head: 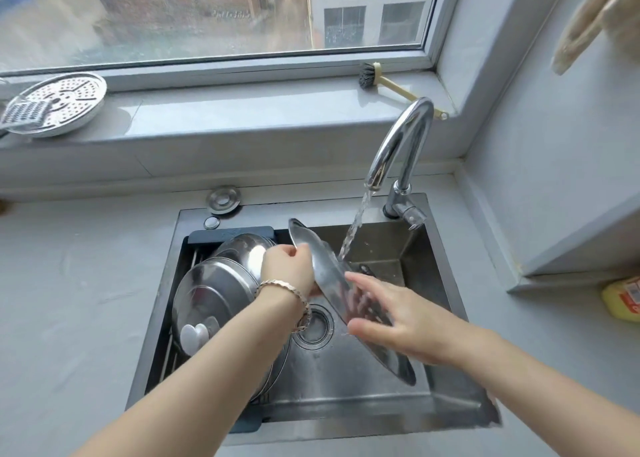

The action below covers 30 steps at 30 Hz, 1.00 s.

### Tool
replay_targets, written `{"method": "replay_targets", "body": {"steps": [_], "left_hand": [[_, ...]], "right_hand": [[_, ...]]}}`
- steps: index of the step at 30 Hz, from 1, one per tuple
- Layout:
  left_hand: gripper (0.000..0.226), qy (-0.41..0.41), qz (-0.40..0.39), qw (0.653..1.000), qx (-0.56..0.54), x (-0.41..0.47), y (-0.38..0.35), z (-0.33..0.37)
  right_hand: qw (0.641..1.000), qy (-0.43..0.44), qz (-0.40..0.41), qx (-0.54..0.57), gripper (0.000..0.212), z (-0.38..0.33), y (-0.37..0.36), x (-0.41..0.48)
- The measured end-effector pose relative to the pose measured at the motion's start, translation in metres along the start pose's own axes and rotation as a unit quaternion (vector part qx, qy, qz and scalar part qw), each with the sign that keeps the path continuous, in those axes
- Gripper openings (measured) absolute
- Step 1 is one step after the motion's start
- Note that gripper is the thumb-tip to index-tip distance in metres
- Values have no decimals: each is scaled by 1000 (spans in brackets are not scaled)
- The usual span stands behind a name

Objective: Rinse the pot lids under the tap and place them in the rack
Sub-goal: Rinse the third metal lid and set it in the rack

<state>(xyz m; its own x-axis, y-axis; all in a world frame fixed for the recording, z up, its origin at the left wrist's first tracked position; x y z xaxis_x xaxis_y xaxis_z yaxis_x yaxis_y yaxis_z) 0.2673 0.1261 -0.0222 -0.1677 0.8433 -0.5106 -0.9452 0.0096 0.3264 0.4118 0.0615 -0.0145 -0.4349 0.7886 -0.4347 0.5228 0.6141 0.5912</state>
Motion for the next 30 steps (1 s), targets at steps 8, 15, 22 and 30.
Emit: {"method": "replay_targets", "body": {"steps": [8, 15, 22, 30], "left_hand": [[24, 99, -156, 954, -237, -24, -72, 5], [35, 230, -179, 956, -38, -27, -75, -105], [72, 245, -238, 900, -271, -36, -85, -115], [61, 106, 55, 985, -127, -13, 4, -92]], "right_hand": [[954, -117, 172, -217, 41, 9, 56, -26], [936, -200, 288, -41, 16, 72, 124, -72], [837, -238, 309, 383, 33, 163, 90, -89], [903, -299, 273, -141, 70, 135, 52, -28]]}}
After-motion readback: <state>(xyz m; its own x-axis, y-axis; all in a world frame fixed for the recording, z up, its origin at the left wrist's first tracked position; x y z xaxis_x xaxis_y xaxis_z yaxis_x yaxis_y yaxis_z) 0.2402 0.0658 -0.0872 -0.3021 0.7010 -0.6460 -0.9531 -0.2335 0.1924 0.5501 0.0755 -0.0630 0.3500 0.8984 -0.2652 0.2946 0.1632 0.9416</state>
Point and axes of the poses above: each hand's wrist, its own x-axis towards the middle knuckle, its own y-axis out of the back of the hand, z = x × y, the point moved 10 cm from there along x, towards the middle knuckle, and after that the axes turned 5 degrees about -z, right-handed, at the moved point
